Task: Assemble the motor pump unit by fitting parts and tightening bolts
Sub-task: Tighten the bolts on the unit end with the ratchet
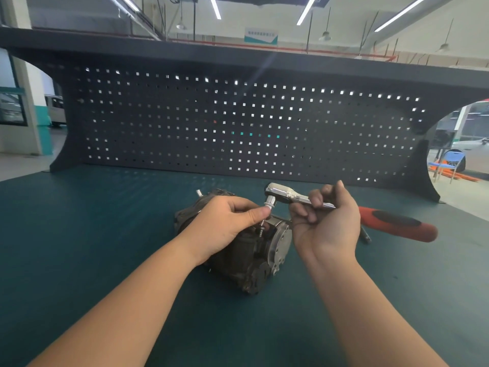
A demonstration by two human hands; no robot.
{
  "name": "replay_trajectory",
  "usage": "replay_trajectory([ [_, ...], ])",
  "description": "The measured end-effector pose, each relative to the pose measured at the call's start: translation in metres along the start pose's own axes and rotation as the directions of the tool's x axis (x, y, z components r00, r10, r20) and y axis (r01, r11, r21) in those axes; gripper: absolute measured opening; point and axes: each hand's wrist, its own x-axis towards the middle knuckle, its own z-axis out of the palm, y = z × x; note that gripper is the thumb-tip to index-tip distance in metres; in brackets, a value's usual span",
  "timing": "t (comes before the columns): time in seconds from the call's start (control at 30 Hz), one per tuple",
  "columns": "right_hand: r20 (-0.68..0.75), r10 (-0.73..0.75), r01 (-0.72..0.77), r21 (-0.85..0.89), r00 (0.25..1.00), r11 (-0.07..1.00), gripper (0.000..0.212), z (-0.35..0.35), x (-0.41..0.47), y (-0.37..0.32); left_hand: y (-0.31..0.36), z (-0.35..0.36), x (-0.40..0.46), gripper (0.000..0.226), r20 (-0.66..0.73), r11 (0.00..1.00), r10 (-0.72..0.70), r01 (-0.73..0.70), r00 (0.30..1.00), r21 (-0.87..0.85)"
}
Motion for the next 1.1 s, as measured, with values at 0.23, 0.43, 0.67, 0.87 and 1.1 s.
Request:
replay_trajectory([
  [0.23, 0.006, -0.009, 0.009, -0.032, 1.000, 0.999, 0.037, -0.002, 0.004, 0.000, -0.003, -0.002, 0.003, 0.027, 0.033, 0.999, -0.033, 0.033, 0.999, -0.021],
  [0.43, 0.081, -0.066, 0.075, -0.118, 0.995, 0.990, 0.038, -0.003, 0.003, -0.001, -0.004, -0.005, 0.003, 0.013, 0.086, 0.995, -0.054, 0.061, 0.995, -0.083],
  [0.67, 0.355, -0.279, 0.393, -0.306, 0.892, 0.867, 0.042, 0.003, -0.010, 0.003, -0.001, -0.010, 0.003, 0.014, 0.124, 0.993, -0.076, 0.087, 0.989, -0.086],
  [0.87, 0.372, -0.443, 0.575, -0.430, 0.816, 0.696, 0.046, 0.006, -0.022, 0.011, -0.001, -0.012, 0.004, 0.015, 0.123, 0.993, -0.093, 0.101, 0.988, -0.062],
  [1.1, 0.286, -0.365, 0.452, -0.361, 0.886, 0.815, 0.043, 0.005, -0.015, 0.007, 0.002, -0.011, 0.002, 0.015, 0.128, 0.988, -0.099, 0.112, 0.987, -0.102],
])
